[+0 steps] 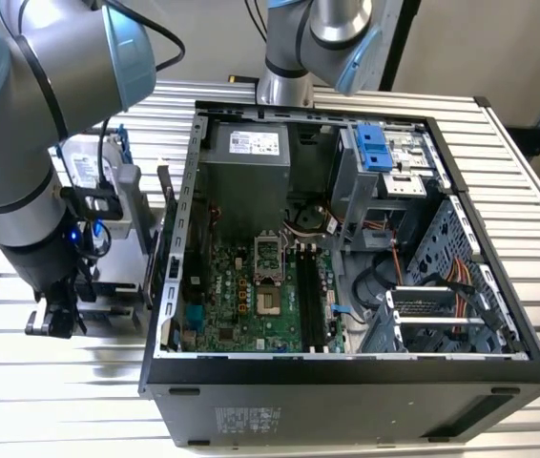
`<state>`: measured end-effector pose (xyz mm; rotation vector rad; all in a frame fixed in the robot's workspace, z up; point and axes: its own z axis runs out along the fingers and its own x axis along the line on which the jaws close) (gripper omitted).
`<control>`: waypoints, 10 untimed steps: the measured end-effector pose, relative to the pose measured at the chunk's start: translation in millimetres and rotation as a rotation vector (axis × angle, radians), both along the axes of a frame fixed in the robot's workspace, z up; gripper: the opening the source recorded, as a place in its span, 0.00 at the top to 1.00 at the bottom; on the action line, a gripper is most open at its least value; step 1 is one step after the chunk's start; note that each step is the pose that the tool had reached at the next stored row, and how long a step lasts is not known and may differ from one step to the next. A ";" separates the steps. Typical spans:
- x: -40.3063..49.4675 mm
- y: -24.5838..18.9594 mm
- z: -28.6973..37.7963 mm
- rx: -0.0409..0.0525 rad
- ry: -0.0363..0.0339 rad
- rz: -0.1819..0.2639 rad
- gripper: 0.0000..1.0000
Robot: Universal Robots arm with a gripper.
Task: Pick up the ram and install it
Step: 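Pick up the ram and move it above insertion slot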
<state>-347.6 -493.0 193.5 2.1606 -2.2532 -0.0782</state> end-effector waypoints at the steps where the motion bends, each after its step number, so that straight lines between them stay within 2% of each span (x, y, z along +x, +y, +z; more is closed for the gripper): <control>1: 0.0 0.0 -0.1 0.0002 -0.0002 0.000 0.00; 10: 0.0 0.0 0.0 0.0015 0.0000 0.000 0.00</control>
